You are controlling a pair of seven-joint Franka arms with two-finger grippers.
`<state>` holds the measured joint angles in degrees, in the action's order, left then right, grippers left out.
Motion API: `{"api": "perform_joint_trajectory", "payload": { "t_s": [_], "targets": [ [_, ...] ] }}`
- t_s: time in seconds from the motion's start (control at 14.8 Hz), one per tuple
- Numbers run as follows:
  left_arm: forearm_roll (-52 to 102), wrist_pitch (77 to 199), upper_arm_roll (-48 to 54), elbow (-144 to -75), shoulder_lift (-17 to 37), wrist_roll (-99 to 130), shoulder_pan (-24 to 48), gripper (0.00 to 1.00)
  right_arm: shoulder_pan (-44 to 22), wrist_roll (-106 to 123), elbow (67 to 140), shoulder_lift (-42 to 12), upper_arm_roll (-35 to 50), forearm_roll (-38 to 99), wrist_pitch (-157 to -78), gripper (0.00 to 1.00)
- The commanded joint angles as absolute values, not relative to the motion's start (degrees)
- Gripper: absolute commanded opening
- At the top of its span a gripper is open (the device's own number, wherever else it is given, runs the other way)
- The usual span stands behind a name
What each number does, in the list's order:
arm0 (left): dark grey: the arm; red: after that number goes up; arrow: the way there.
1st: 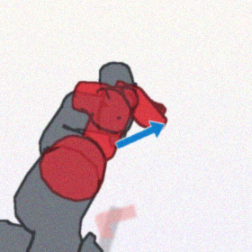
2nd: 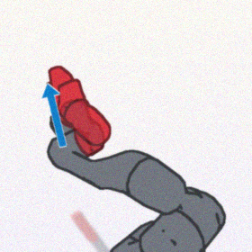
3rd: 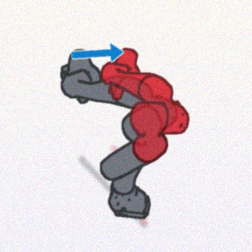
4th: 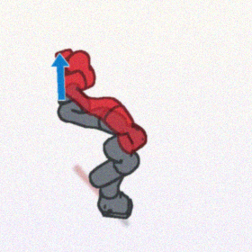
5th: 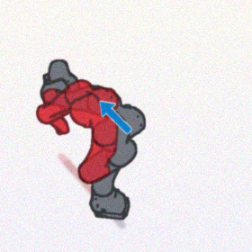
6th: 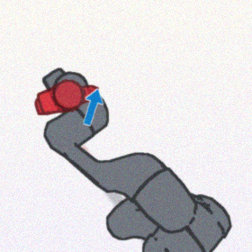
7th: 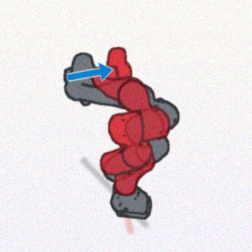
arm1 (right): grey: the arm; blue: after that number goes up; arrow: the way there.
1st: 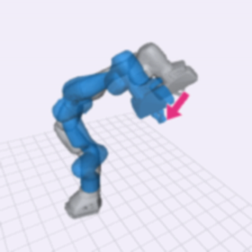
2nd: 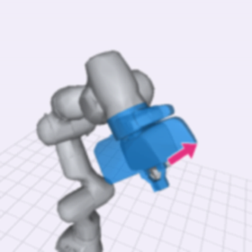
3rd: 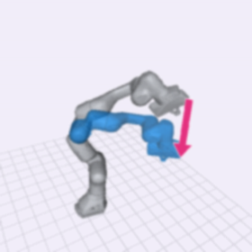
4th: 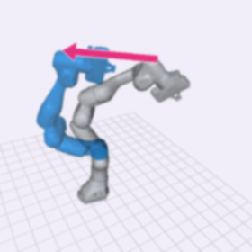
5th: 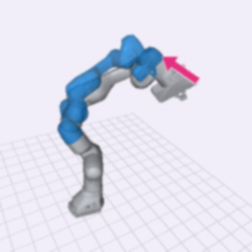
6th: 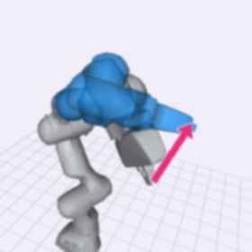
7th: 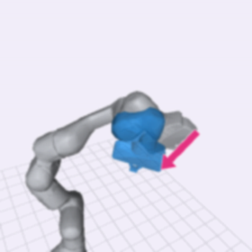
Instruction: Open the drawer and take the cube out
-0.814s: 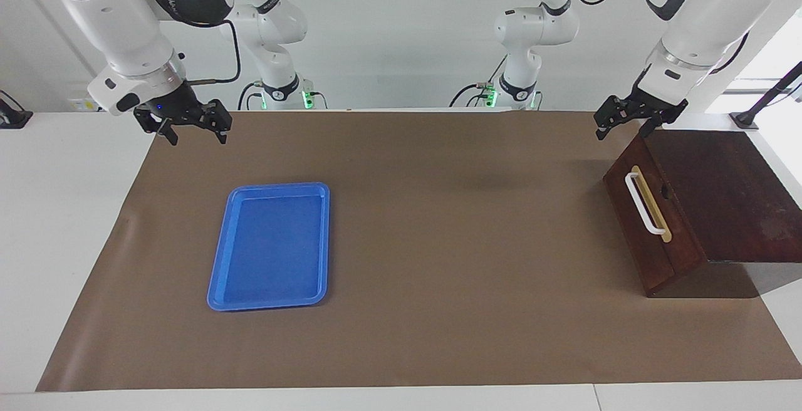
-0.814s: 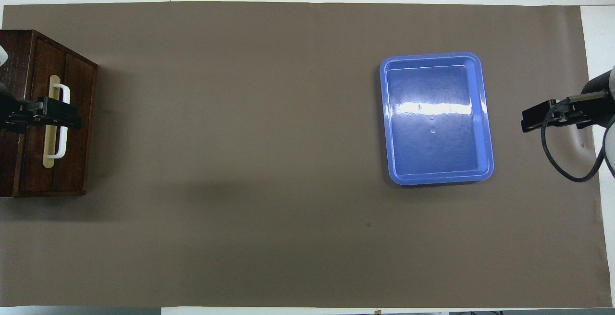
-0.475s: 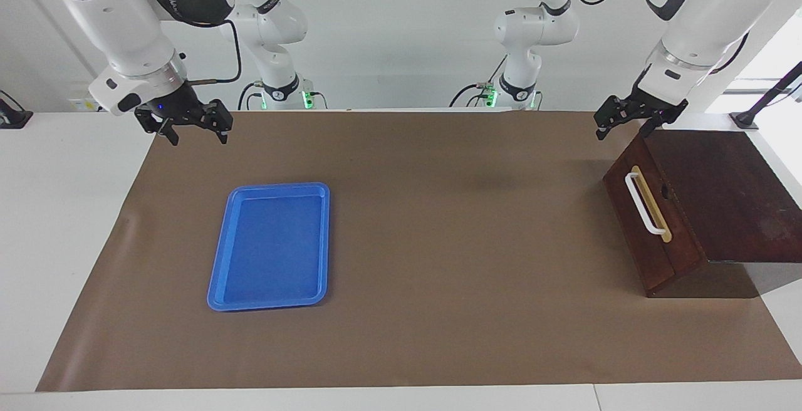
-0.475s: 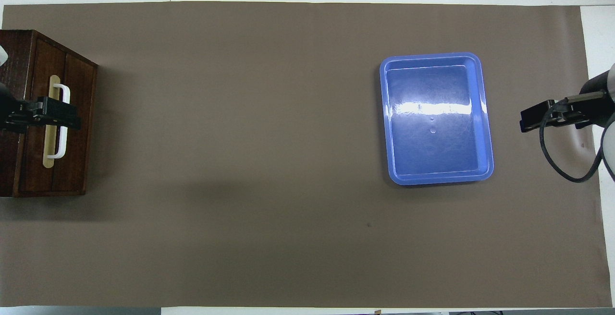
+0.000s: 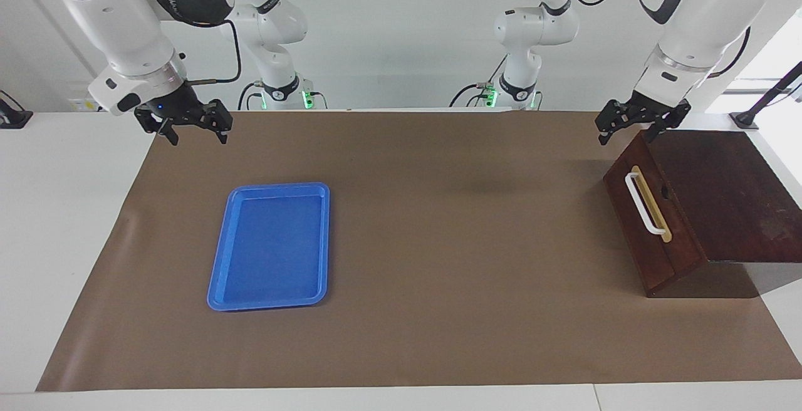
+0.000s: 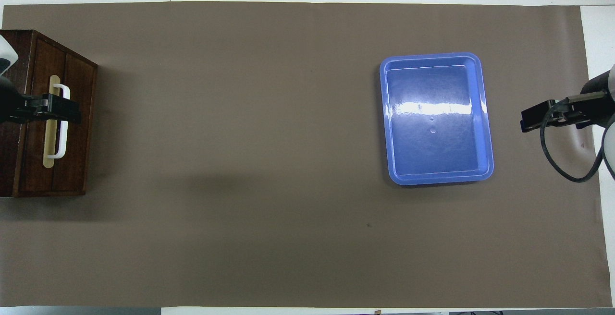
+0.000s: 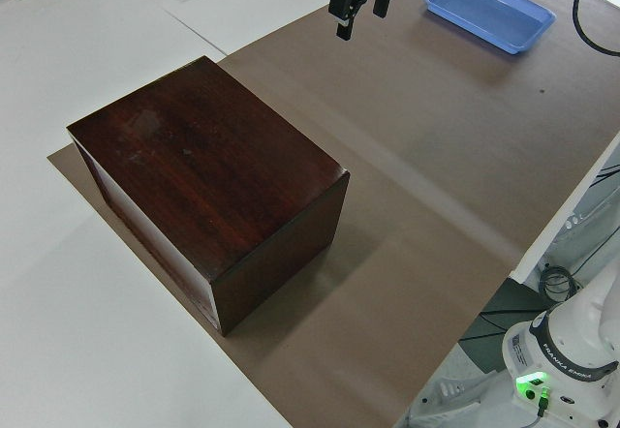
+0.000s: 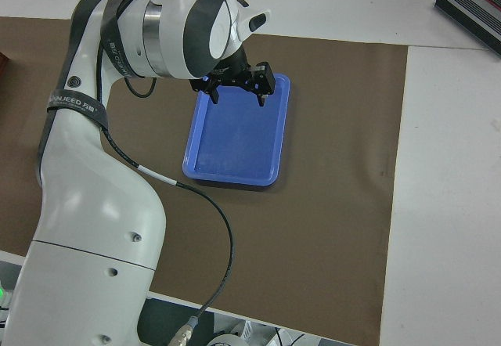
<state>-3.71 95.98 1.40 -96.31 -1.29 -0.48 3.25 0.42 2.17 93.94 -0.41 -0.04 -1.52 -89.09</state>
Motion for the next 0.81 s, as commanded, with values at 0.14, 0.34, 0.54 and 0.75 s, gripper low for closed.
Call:
{"api": "perform_joint_trajectory", "payload": {
  "t_s": [0.14, 0.34, 0.54, 0.75],
  "targets": [
    [-12.37, 106.77, 1.06, -102.56, 1.30, -1.50, 7.63, 1.00, 1.14, 1.85, 93.43, -0.44, 0.53, -2.20, -88.33, 1.00],
    [-19.41, 112.30, 1.14, -104.84, 5.00, -1.58, 8.00, 1.00, 1.14, 1.85, 93.43, -0.44, 0.53, -2.20, -88.33, 1.00],
    [-23.19, 120.38, 1.05, -110.72, 5.54, -4.12, 5.46, 1.00, 1.23, 1.85, 93.43, -0.44, 0.53, -2.20, -88.33, 1.00],
    [-27.05, 123.49, 1.05, -113.64, 5.27, -7.10, 4.83, 1.00, 1.14, 1.85, 93.43, -0.44, 0.53, -2.20, -88.33, 1.00]
  ]
}}
